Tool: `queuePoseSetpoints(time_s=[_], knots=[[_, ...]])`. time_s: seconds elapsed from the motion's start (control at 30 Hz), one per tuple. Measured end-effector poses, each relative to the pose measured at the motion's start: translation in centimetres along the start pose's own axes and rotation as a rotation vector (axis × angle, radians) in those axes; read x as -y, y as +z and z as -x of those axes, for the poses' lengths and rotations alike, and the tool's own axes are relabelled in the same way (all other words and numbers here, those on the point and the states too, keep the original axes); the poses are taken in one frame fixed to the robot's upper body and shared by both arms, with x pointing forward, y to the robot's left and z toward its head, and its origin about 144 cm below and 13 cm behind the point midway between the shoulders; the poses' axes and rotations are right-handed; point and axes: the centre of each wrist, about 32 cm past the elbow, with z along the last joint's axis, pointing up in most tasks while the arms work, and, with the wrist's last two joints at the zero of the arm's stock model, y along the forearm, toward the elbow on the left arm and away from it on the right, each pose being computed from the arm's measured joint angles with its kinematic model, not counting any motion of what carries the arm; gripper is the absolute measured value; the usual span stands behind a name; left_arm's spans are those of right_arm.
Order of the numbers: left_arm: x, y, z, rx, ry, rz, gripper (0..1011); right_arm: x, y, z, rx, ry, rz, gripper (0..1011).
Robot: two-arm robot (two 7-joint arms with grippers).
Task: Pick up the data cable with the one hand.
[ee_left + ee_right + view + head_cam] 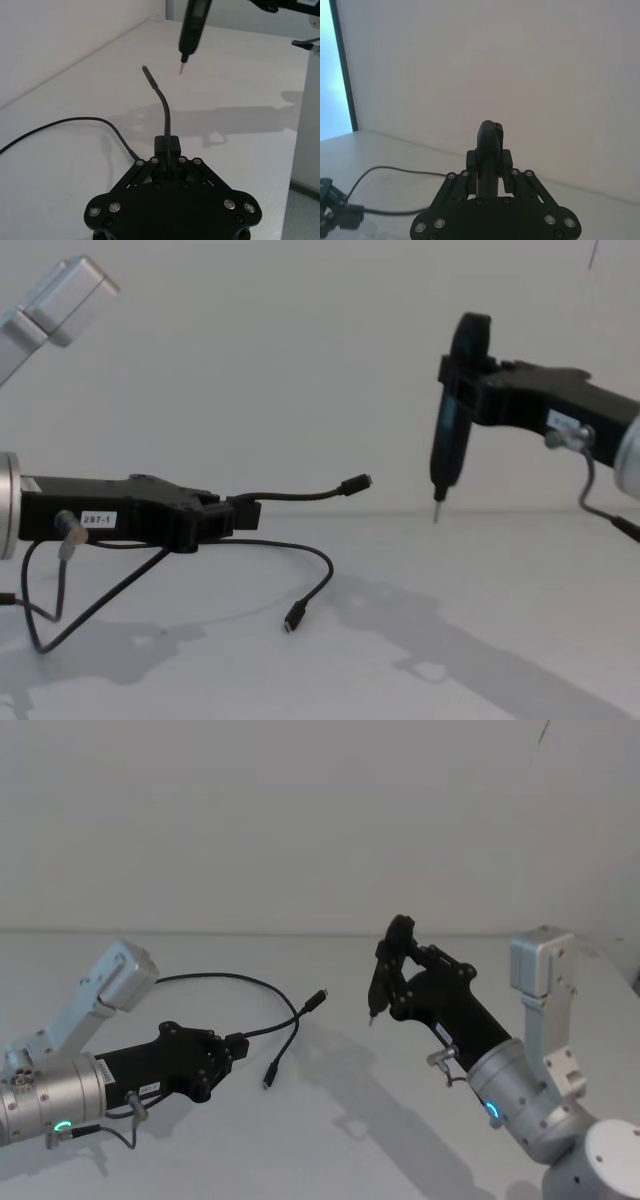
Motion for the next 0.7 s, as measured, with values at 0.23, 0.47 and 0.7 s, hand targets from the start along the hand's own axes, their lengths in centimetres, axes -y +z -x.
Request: queuePoseSetpoints(time_s=[0.23, 0.47, 0.7], knots=[[0.0, 0.0, 0.0, 0.000, -0.001, 0.001, 36, -1.3, 0.3, -0.2, 0.007, 0.017, -0.032, 279], [0.0, 0.0, -0.1, 0.000, -0.001, 0.001, 36, -2.2, 0.4, -0.4, 0.004, 0.018, -0.047, 279], [0.0, 0.0, -0.1, 0.000, -0.002, 0.001, 36, -2.8, 0.3, -0.2, -0.014, 0.023, -0.054, 279]])
